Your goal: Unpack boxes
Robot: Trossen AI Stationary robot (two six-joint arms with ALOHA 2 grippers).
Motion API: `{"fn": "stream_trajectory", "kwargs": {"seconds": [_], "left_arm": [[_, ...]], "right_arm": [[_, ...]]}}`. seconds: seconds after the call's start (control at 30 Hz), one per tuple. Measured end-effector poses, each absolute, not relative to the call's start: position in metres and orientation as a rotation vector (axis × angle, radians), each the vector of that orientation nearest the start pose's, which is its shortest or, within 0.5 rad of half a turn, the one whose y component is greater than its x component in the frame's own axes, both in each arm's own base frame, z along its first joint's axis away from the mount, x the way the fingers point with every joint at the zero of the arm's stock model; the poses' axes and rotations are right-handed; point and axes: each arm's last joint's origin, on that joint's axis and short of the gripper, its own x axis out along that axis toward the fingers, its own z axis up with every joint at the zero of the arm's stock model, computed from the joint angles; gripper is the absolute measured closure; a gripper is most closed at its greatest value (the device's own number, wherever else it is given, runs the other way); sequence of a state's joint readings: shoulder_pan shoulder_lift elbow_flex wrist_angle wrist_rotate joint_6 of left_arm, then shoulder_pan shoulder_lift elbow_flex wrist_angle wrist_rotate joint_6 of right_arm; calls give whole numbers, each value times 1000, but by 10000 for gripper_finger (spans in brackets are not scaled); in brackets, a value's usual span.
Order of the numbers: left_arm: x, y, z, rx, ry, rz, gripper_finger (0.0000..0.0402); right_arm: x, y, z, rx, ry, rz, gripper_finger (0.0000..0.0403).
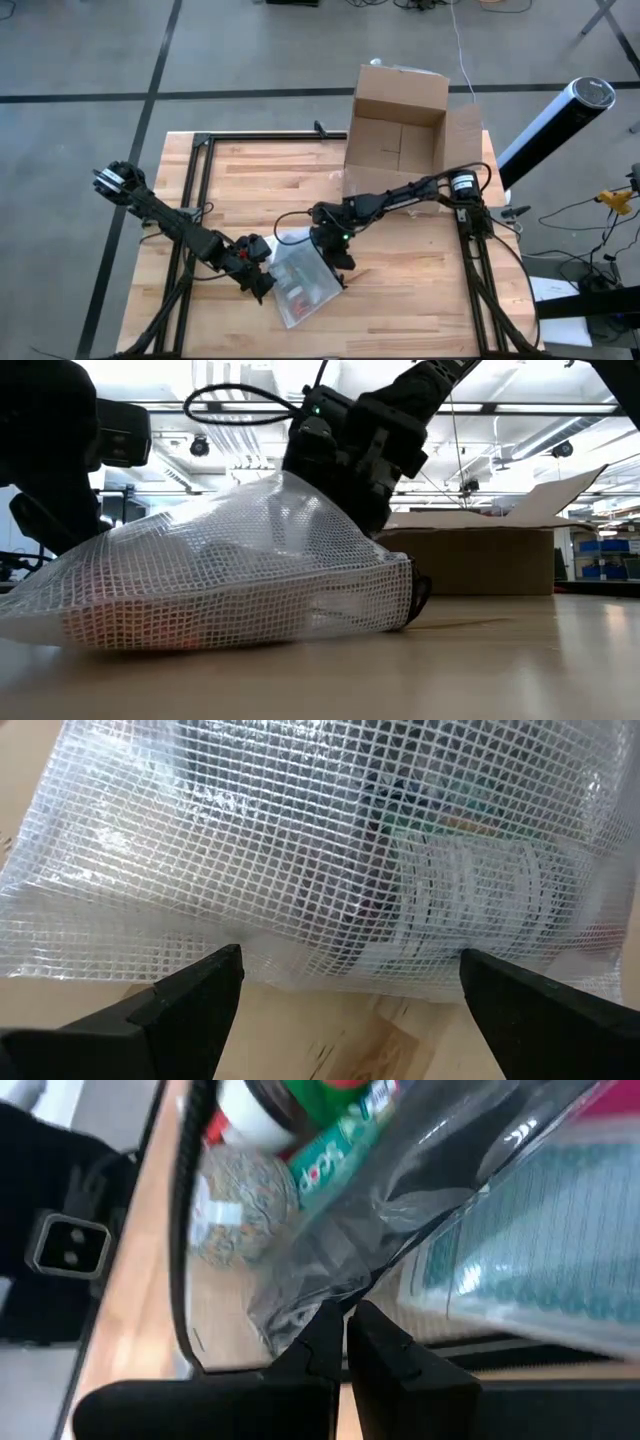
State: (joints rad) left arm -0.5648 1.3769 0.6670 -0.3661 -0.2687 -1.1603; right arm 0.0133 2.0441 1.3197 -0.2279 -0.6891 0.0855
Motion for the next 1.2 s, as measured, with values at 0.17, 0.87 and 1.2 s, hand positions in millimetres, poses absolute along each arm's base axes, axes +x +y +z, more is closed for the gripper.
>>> {"fn": "stream_trajectory", "kwargs": {"seconds": [0.17,0.87,1.2], "left_arm": [[206,-122,164,-621,981,320,49],[205,-120,164,-606,980,341,49],[194,-117,174,-582,1005,335,49]], "right_arm": [[420,31,151,409,902,617,403],[417,23,154,411,917,598,403],[413,12,164,388,909,585,403]]}}
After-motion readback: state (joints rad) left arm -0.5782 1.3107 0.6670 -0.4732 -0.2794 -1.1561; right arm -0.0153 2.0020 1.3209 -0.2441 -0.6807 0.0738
